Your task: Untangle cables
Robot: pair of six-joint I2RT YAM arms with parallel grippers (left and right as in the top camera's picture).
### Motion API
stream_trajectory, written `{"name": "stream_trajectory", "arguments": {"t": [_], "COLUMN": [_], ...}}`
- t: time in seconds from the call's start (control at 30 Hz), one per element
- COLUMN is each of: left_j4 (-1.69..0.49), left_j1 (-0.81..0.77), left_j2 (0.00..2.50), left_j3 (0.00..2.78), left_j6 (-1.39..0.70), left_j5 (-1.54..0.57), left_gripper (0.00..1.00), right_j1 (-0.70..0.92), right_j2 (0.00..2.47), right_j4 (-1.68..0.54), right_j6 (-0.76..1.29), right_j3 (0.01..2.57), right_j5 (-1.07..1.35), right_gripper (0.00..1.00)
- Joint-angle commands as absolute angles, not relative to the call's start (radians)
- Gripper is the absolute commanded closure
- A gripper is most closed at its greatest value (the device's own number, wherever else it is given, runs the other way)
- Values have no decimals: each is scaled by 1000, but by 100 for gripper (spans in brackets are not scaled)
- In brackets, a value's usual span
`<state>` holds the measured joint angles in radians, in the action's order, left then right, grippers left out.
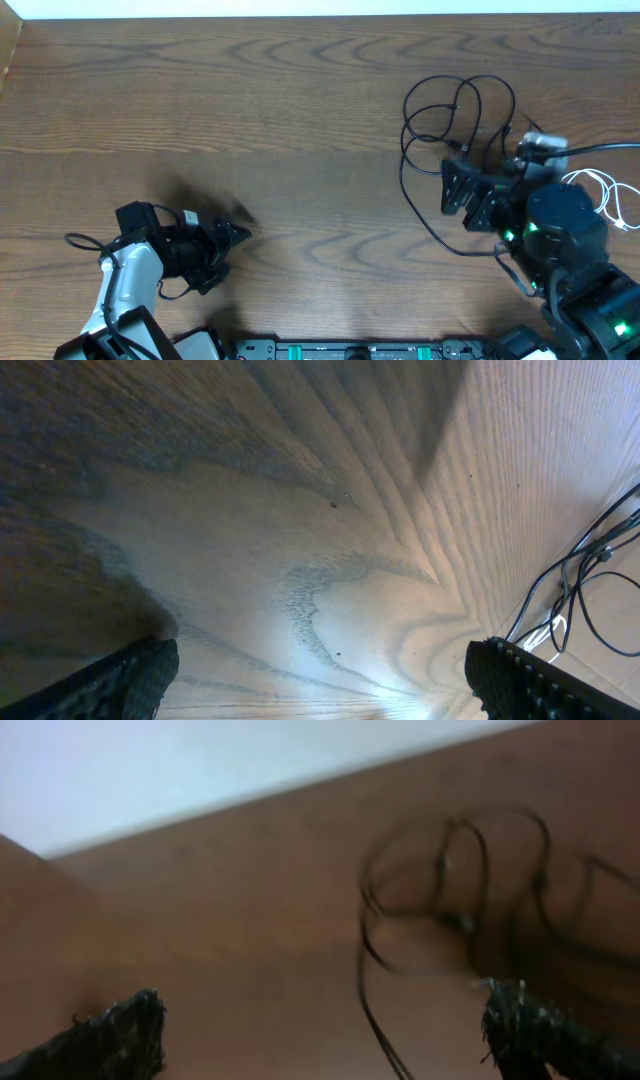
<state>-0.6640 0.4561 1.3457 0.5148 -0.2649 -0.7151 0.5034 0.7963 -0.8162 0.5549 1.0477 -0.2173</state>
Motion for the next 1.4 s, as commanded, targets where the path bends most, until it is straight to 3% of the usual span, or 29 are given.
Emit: {"name": "stream_trajectory", "arguments": {"t": [0.0, 0.33, 1.37], "left_j4": [-664, -664, -664], "left_j1": [453, 453, 453], "left_j2": [1352, 1352, 1352], "left_j3": [511, 511, 511], "left_j6": [-259, -259, -259], "left_j5": [-686, -686, -686], "left_gripper": [2, 2, 2], "right_j1": [505, 506, 490], "right_j2": [804, 810, 71], "right_j4": [-896, -1230, -1169], "right_j6": [549, 549, 549], "right_j3": [1051, 1032, 683], "right_j5": [-226, -226, -226], "right_gripper": [1, 1, 1]}}
